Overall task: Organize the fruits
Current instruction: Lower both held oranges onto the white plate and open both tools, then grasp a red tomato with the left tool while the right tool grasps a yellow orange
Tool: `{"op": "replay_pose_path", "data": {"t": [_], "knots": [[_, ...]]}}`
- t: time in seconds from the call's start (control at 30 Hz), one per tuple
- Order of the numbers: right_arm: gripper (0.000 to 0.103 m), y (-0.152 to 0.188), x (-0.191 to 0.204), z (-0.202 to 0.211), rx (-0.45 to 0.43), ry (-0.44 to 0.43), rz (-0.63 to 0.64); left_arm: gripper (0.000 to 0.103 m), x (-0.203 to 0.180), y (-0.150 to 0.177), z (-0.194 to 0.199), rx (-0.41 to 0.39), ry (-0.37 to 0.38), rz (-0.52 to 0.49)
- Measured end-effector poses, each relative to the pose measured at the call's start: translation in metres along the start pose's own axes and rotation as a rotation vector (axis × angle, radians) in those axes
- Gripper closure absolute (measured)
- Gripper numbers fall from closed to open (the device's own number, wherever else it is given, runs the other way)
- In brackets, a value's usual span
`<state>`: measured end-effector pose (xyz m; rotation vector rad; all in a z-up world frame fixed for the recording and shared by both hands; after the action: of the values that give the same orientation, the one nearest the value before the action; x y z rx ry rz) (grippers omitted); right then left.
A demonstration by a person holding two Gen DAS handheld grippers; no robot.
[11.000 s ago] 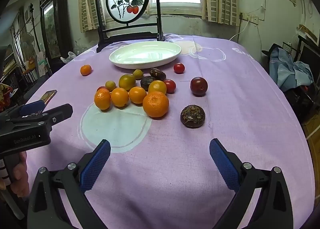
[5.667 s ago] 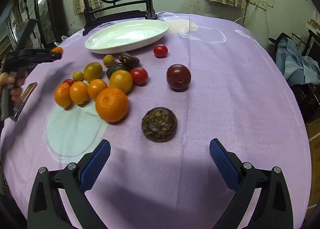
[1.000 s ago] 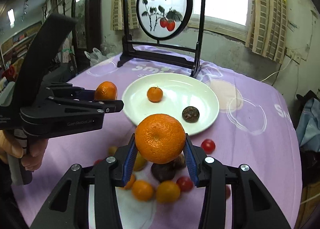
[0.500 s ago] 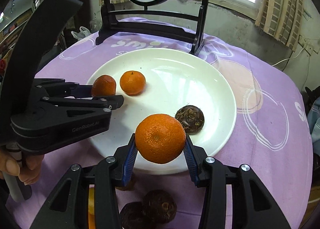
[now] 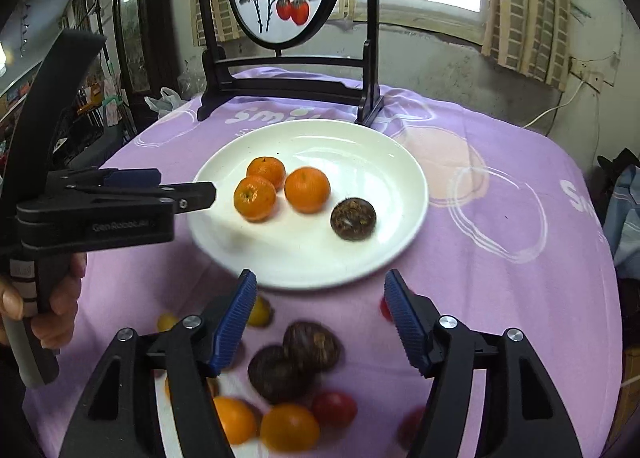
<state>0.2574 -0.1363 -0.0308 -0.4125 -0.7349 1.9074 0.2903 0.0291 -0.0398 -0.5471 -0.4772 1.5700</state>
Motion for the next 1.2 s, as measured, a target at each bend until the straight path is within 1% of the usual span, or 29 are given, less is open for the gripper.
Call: {"op": "replay_pose_path", "data": {"t": [0.07,0.2,0.3,0.4,0.47,0.6,0.73,0.77,0.8,1.0,1.07,1.1,1.2], "knots": [[0.033,0.011,-0.002,0.011,-0.004,0.001,-0.010,0.025,0.001,0.012,0.011,-0.014,-0.007,-0.003],[0.033,0.044,-0.007,0.030,0.019,0.026,-0.023,0.025,0.002,0.045,0.026,0.002,0.003,0.007],[0.033,0.069,-0.007,0.040,0.035,0.029,-0.040,0.025,0.000,0.071,0.036,0.005,0.008,-0.012],[0.033,0.090,-0.003,0.043,0.051,0.030,-0.051,0.024,-0.002,0.092,0.040,0.011,0.002,-0.034],[0.033,0.101,0.001,0.043,0.062,0.036,-0.054,0.024,-0.002,0.105,0.042,0.023,0.019,-0.027],[0.033,0.120,0.012,0.041,0.088,0.019,-0.056,0.024,0.000,0.120,0.043,0.031,0.032,-0.023],[0.033,0.126,0.016,0.031,0.122,0.071,-0.033,0.024,0.003,0.126,0.040,0.025,0.035,-0.032],[0.035,0.126,0.016,0.029,0.127,0.081,-0.033,0.024,0.003,0.126,0.038,0.023,0.039,-0.033],[0.038,0.126,0.016,0.025,0.133,0.085,-0.036,0.023,0.003,0.127,0.037,0.021,0.044,-0.037],[0.041,0.121,0.018,0.005,0.154,0.084,-0.065,0.022,0.006,0.128,0.033,0.011,0.066,-0.052],[0.041,0.119,0.020,0.000,0.155,0.082,-0.069,0.022,0.006,0.130,0.032,0.022,0.080,-0.048],[0.044,0.116,0.020,-0.003,0.148,0.092,-0.068,0.022,0.006,0.130,0.032,0.027,0.087,-0.046],[0.049,0.107,0.019,-0.009,0.133,0.083,-0.086,0.022,0.004,0.132,0.033,0.039,0.112,-0.037]]}}
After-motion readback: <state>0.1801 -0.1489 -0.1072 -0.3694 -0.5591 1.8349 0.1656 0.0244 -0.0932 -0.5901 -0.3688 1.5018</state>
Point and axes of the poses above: each gripper's, at about its wrist camera, not at the fingertips, and z roughly against the way its jaws point, x to its left, y to its underside, the point moved 7 cm from there along -z, roughly the way its jaws point, and after that the axes turned 1 degree about x, right-handed, at the moved point
